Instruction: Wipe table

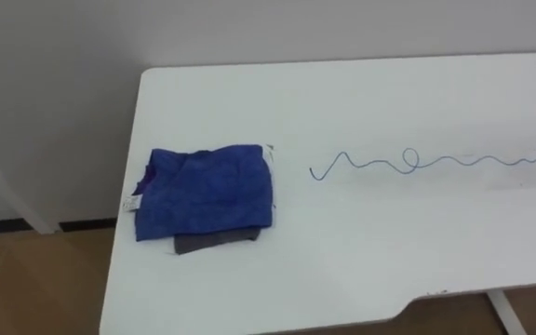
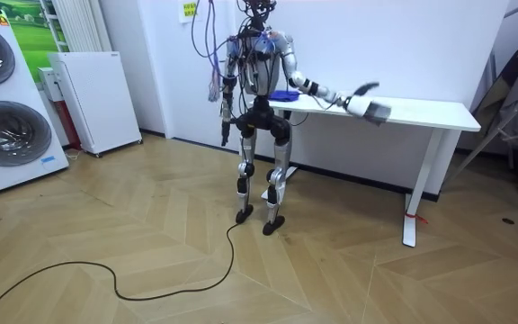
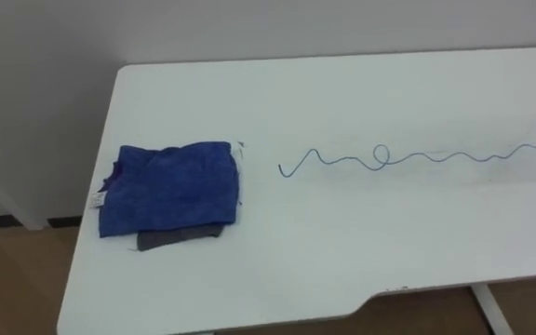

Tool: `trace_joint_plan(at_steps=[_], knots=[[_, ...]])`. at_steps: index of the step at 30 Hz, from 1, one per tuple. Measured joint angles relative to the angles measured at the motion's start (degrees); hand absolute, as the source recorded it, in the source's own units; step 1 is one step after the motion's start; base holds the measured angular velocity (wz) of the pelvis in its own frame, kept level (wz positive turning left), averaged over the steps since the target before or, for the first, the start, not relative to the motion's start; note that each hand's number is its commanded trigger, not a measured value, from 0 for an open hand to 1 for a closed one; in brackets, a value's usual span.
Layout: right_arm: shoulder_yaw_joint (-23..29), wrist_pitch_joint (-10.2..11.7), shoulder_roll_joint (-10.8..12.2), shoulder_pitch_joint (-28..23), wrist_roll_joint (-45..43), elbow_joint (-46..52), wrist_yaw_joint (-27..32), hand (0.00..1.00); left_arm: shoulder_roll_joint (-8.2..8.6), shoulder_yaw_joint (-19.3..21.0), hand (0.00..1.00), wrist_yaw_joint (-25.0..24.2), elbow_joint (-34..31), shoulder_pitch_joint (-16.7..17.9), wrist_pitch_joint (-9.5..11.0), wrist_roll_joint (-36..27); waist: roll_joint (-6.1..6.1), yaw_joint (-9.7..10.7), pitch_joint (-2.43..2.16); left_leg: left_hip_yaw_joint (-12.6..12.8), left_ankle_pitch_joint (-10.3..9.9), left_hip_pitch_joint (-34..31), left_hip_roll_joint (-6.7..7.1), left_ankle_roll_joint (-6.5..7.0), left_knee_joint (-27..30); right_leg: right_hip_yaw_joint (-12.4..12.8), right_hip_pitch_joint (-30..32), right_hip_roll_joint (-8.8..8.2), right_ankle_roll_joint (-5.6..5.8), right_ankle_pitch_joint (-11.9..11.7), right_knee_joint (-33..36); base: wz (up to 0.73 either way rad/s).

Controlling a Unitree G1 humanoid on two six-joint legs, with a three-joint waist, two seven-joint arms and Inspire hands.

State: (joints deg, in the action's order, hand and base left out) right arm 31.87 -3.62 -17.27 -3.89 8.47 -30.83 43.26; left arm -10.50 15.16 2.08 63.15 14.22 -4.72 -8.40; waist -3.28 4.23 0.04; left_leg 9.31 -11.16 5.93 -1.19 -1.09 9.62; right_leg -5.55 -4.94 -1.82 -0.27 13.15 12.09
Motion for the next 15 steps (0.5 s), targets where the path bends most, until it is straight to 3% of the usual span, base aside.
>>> trace_joint_plan(at_steps=[2, 4, 7, 10, 15], knots=[[-3.37, 0.14, 0.0, 0.03, -8.12, 7.23, 0.71, 0.0, -0.08, -1.14, 0.0, 0.18, 0.08, -0.3, 0.04, 0.64, 0.02, -0.11, 0.01, -0.1, 0.0, -0.49, -0.02, 0.0, 0.0, -0.83, 0.39, -0.05, -0.01, 0.0, 0.11, 0.09], [-7.38, 0.31, 0.02, -0.23, -20.08, 15.68, 1.17, 0.0, -0.01, -3.02, 0.0, 0.12, 0.03, -0.7, 0.04, 0.08, -0.01, -1.55, 0.02, -0.1, 0.0, -0.57, -0.1, 0.0, -0.13, -1.06, 0.72, -0.02, -0.01, 0.0, 0.31, 0.0], [-12.14, 1.68, -0.11, -0.08, -30.58, 23.06, 1.09, 0.0, -0.03, -4.58, 0.0, 0.0, 0.04, -1.29, 0.12, -0.1, -0.26, -3.15, 0.05, -0.14, 0.0, -0.56, -0.1, 0.0, -0.19, -1.22, 0.7, -0.03, -0.01, 0.0, 0.36, 0.02], [-16.79, 2.23, -0.2, 0.64, -35.81, 24.08, -1.25, 0.0, -0.15, -7.63, 0.0, -0.34, 0.29, -1.61, 0.25, -0.98, -1.13, -4.12, 0.23, -0.75, 0.0, -0.82, -0.11, 0.0, -0.24, -2.5, 0.68, -0.12, -0.01, -0.01, 0.39, 0.12], [-21.89, 2.31, -0.18, 1.92, -42.08, 24.85, -5.92, 0.0, 0.03, -9.69, 0.0, -0.62, 0.48, -1.85, 0.31, -0.38, -1.13, -5.33, 0.26, -1.81, 0.0, -1.43, -0.08, 0.0, -0.18, -3.45, 0.71, -0.16, -0.04, -0.05, 0.38, 0.09]])
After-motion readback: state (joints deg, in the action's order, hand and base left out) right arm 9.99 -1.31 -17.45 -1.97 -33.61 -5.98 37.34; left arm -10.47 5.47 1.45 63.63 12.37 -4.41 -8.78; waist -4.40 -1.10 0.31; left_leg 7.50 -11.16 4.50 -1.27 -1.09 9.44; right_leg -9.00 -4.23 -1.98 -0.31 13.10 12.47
